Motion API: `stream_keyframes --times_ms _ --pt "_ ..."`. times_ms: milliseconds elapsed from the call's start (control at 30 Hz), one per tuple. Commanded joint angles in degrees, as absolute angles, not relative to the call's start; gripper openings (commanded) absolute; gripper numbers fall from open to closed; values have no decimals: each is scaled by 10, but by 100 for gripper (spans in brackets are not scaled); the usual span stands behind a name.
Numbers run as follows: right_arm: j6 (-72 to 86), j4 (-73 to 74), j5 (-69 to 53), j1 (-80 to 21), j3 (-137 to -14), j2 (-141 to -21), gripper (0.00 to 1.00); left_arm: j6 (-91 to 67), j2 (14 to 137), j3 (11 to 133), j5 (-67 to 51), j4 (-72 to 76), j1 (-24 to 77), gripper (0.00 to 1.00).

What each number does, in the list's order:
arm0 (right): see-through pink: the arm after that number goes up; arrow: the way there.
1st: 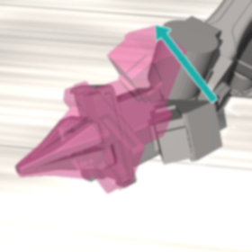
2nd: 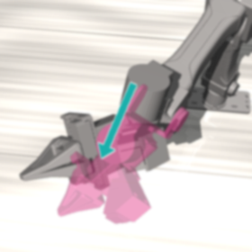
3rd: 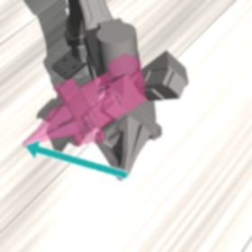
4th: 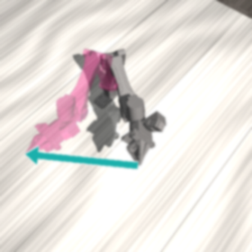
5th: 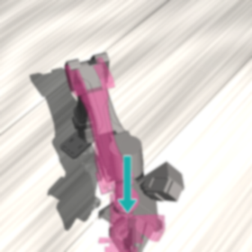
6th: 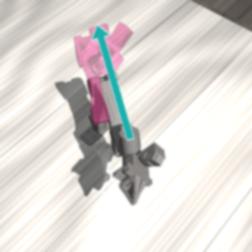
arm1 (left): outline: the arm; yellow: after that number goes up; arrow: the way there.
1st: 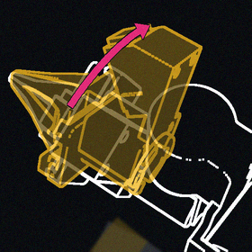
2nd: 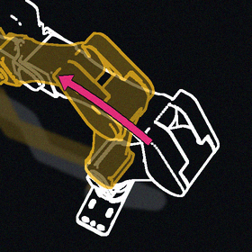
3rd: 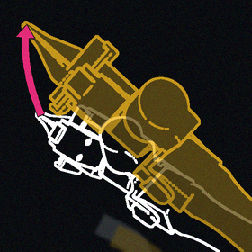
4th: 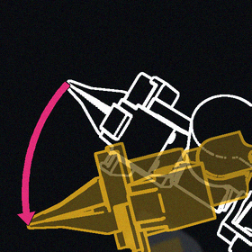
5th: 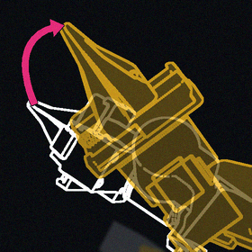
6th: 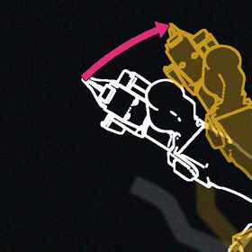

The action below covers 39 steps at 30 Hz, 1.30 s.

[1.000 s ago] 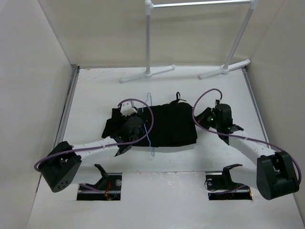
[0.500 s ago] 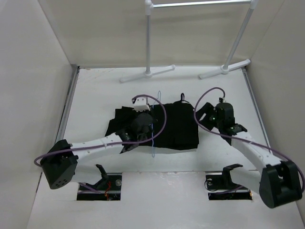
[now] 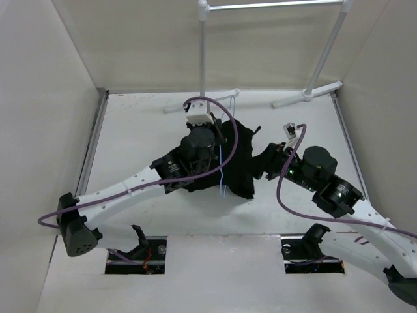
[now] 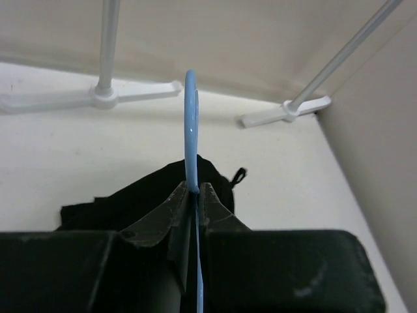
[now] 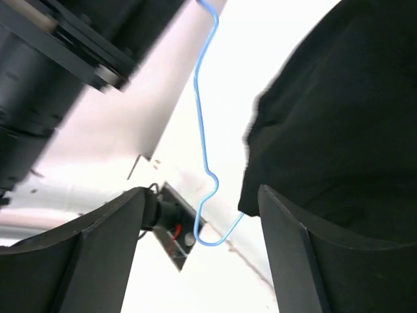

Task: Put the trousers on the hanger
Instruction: Place the trousers on the hanger, then place the hanger at the clothesline.

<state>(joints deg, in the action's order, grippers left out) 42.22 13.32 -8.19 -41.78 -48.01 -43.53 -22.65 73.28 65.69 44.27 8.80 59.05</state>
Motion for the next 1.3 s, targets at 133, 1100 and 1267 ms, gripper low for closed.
stream_keyframes --times_ms 133,1100,1267 --pt "399 112 -68 -450 -564 -490 79 -210 731 818 435 22 642 0" --pt "471 -20 -33 -501 -577 -573 6 -204 743 841 426 33 663 7" --pt "484 -19 -45 -470 -623 -569 3 -204 719 842 392 49 635 43"
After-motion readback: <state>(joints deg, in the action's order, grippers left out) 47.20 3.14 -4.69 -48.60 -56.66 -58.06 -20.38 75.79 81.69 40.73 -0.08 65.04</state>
